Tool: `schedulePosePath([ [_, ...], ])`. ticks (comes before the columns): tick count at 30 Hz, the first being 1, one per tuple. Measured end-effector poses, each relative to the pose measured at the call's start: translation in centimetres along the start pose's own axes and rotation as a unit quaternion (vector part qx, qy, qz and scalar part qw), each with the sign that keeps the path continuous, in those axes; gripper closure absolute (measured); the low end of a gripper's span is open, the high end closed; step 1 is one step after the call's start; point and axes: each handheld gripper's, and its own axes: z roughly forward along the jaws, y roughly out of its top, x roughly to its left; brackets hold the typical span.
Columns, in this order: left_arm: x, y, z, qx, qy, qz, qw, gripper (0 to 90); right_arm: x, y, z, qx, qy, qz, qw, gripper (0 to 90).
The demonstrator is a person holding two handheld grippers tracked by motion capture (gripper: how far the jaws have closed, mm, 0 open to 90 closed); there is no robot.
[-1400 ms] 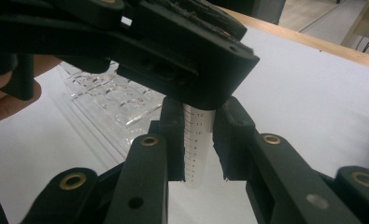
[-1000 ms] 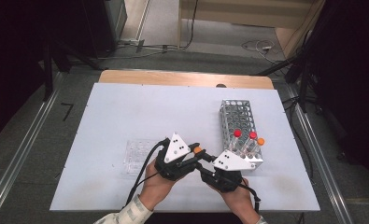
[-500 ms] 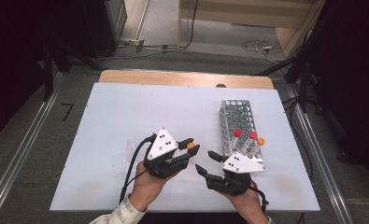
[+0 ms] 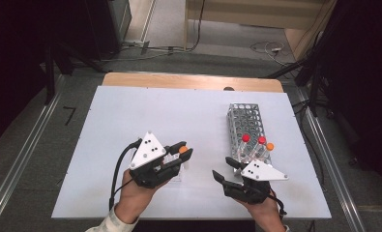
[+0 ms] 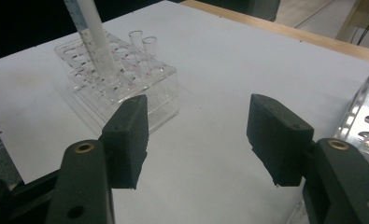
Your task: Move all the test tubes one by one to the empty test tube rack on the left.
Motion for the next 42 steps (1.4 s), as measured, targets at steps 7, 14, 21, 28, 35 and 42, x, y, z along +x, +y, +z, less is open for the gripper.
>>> schedulePosePath([
  [7,1.6,-0.1,-1.1,0.009,0.036,-0.003,0.9993,70.2,-0.5,-0.4,-0.2,0.001,-0.008,0.007,0.9999,37.2],
  [14,3.4,-0.4,-1.4,0.009,0.079,-0.008,0.9968,70.2,-0.6,-0.4,-0.2,0.000,-0.010,0.009,0.9999,37.3],
  [21,5.2,-1.6,-0.2,0.012,0.108,-0.017,0.9939,70.2,-0.6,-0.5,0.0,0.002,-0.010,0.006,0.9999,37.3],
  [28,6.3,-2.7,0.8,0.013,0.116,-0.029,0.9927,70.1,-0.6,-0.5,0.0,0.003,-0.010,0.006,0.9999,37.3],
  [35,6.5,-3.9,2.0,0.030,0.117,-0.033,0.9922,70.1,-0.6,-0.5,0.0,0.005,-0.011,0.005,0.9999,37.3],
  [42,6.8,-5.1,3.0,0.050,0.122,-0.040,0.9905,69.9,-0.7,-0.6,0.0,0.005,-0.011,0.005,0.9999,37.3],
])
